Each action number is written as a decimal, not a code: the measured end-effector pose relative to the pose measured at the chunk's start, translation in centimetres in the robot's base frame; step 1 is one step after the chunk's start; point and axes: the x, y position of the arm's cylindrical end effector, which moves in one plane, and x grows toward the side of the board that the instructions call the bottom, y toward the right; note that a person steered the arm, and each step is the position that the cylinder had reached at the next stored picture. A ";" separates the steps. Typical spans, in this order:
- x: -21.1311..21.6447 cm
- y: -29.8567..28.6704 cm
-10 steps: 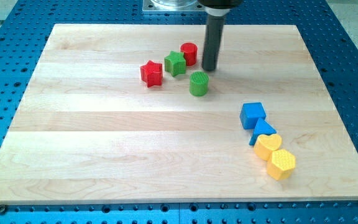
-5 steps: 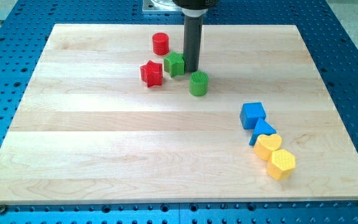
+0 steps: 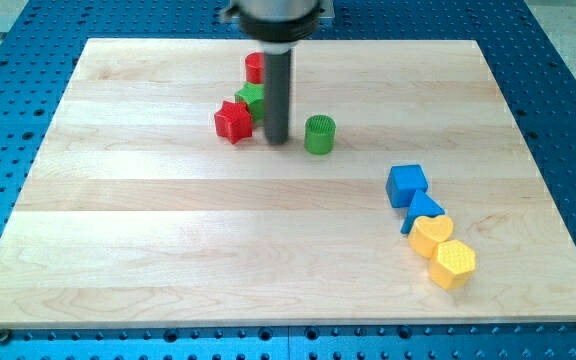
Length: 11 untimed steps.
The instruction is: Place the red blocks and green blocks in a vertical line
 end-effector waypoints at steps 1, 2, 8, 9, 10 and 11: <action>1.2 -6.8; -0.6 -9.5; -0.5 0.2; -1.9 0.2; -2.0 -0.2; 0.9 -1.3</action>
